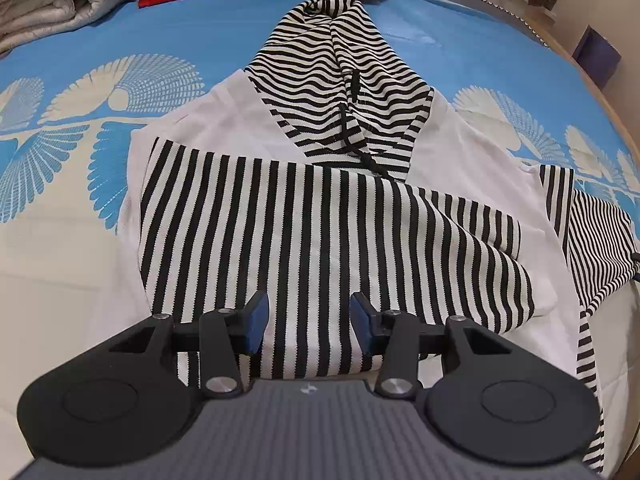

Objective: Fold small clothes
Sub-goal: 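Grasp the other white sleeve cuff with the right tool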

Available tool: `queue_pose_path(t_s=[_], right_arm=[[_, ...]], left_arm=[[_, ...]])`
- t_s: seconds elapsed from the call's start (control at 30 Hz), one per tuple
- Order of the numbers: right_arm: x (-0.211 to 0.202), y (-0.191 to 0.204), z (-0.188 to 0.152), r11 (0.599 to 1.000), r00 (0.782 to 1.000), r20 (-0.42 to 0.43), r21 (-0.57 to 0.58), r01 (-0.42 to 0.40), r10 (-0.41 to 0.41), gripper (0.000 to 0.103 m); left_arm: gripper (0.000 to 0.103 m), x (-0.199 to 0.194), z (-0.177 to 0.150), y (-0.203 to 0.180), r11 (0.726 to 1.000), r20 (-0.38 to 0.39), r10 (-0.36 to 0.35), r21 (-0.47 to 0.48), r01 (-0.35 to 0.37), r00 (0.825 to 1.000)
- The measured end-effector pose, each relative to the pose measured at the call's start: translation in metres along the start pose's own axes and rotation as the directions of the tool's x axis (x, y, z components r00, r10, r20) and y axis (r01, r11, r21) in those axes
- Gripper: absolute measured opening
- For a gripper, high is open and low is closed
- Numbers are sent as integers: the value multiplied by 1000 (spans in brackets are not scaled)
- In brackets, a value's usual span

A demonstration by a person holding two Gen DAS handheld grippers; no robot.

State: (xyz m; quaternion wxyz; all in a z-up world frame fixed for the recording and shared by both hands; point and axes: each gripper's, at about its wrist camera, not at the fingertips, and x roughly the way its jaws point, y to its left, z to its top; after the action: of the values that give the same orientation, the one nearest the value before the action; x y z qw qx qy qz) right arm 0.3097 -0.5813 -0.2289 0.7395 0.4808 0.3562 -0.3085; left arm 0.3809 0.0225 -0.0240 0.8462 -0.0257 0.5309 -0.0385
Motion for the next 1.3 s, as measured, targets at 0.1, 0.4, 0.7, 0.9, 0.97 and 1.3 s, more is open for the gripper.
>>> queue_pose_path(t_s=[0.1, 0.4, 0.7, 0.9, 0.97, 1.3], right_arm=[[-5, 0, 0, 1000, 999, 43, 3, 17, -17, 6], [-23, 14, -1, 999, 995, 87, 12, 42, -43, 10], [-25, 25, -7, 995, 984, 152, -26, 98, -93, 5], [-76, 124, -54, 920, 942, 320, -391, 34, 101, 5], [-95, 161, -86, 841, 926, 308, -541, -19, 219, 5], [-129, 246, -335, 228, 720, -594, -692, -685, 360, 14]], left_arm=[[49, 0, 1, 2, 1000, 0, 3, -3, -3, 1000], [49, -4, 2, 8, 1000, 8, 4, -20, -4, 1000], [49, -13, 3, 23, 999, 21, 18, -45, -17, 1000], [49, -23, 5, 45, 995, 40, 39, -92, -35, 998], [49, -28, 7, 56, 992, 49, 48, -117, -42, 998], [49, -45, 12, 105, 972, 62, 35, -233, -20, 997]])
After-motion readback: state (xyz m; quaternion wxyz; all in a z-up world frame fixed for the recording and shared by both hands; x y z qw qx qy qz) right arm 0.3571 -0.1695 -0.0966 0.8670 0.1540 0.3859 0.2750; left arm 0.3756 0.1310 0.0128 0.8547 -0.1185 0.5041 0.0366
